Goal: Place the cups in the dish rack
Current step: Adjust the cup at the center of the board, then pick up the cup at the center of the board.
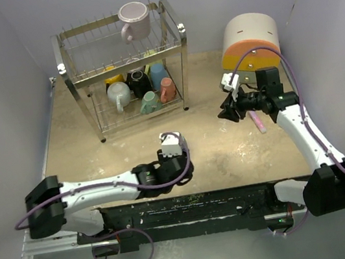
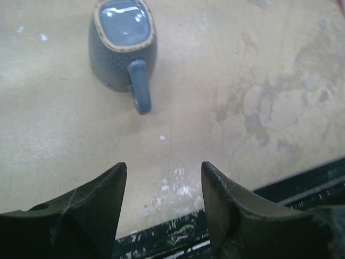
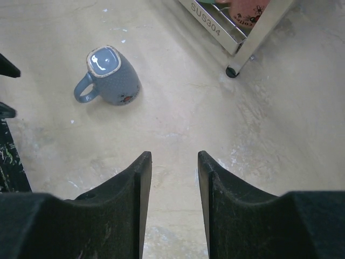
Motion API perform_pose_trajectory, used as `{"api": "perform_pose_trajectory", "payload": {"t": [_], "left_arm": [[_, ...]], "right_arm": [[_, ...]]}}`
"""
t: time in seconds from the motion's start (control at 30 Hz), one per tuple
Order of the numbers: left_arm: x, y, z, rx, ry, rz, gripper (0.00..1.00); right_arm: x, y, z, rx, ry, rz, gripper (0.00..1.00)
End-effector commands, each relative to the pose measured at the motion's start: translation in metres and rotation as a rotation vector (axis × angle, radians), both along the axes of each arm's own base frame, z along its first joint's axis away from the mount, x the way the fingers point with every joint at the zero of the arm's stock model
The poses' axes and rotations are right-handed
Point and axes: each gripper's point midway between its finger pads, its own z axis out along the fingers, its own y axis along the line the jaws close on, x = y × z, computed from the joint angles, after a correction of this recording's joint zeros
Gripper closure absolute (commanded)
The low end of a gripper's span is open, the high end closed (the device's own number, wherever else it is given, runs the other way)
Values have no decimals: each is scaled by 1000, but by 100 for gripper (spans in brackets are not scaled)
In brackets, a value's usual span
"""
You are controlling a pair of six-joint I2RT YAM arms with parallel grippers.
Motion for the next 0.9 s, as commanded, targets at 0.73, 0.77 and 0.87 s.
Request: {"api": "perform_pose_trajectory", "payload": {"t": [0.73, 0.77, 0.87], "left_arm": [[84, -30, -30, 258, 85, 239, 55], [85, -30, -33, 266, 89, 240, 57], [87, -28, -42, 285, 105, 250, 58]], "right_arm": [[12, -15, 11, -42, -92, -87, 57], [12, -15, 11, -42, -93, -86, 57], [12, -16, 10, -47, -94, -89, 57]]}}
